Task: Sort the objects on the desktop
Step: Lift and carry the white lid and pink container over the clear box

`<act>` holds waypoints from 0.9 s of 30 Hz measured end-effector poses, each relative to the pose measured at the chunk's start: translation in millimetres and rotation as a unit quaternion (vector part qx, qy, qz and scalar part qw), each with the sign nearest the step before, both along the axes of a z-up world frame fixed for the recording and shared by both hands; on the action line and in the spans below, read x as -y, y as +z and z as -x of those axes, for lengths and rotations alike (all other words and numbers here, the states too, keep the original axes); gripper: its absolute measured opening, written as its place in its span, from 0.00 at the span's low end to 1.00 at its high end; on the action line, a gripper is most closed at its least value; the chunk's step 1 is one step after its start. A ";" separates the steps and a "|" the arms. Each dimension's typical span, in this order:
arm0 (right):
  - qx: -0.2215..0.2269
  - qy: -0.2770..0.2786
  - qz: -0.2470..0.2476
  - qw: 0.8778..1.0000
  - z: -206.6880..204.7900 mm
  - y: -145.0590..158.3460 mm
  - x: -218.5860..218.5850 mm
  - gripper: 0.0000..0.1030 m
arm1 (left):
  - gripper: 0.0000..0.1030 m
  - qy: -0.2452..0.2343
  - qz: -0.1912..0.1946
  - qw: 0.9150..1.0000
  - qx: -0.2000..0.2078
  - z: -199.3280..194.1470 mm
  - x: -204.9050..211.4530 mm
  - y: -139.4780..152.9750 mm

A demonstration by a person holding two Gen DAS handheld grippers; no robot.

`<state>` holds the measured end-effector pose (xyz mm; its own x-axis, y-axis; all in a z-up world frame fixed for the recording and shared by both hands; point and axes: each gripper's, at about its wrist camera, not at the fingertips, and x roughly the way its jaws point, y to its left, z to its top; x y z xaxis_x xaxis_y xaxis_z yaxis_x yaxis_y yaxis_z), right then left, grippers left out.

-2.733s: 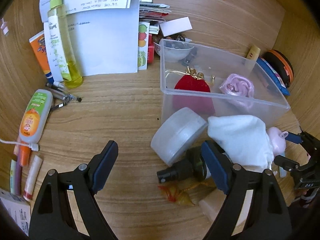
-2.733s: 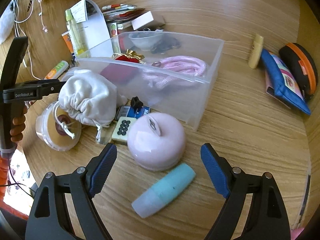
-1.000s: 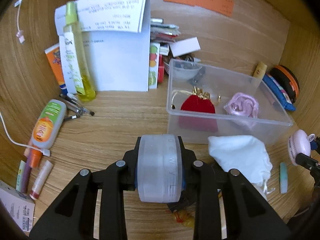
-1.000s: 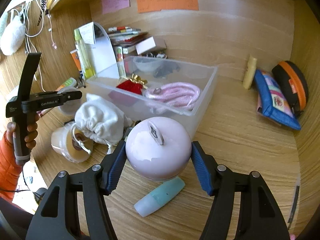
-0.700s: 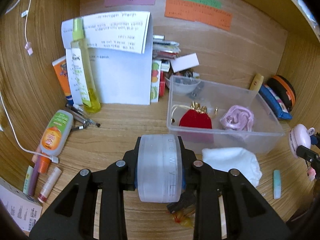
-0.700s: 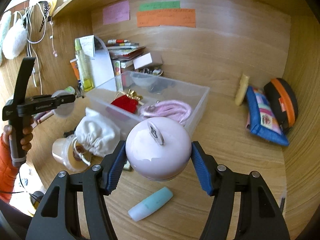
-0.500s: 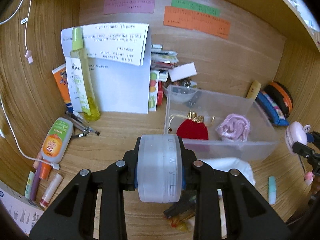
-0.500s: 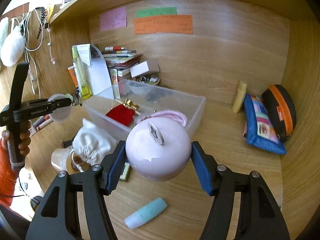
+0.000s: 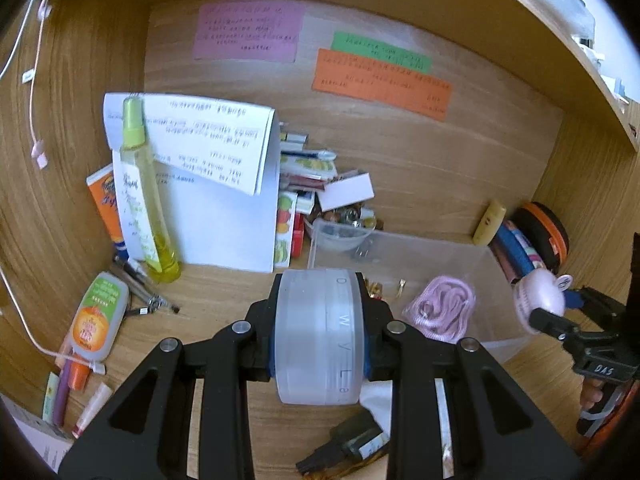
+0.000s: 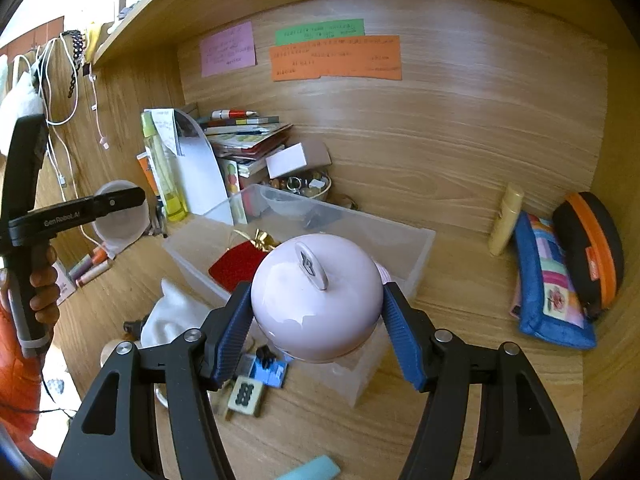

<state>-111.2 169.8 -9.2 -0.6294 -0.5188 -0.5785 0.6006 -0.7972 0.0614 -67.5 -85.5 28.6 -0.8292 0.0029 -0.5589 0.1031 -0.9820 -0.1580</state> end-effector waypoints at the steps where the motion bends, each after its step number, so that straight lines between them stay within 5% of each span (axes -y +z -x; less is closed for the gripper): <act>1: 0.000 0.001 0.000 1.000 1.4 0.0 1.7 0.59 | 0.28 -0.002 -0.002 1.000 -0.004 1.9 -0.8 2.8; 13: 0.013 0.023 -0.001 1.000 31.4 1.9 26.4 0.59 | 0.28 -0.037 -0.011 0.999 0.009 40.8 -12.8 6.1; 27: 0.054 0.009 -0.019 0.998 75.8 -20.9 32.8 0.59 | 0.28 -0.063 -0.010 0.995 0.073 105.2 -23.9 -28.2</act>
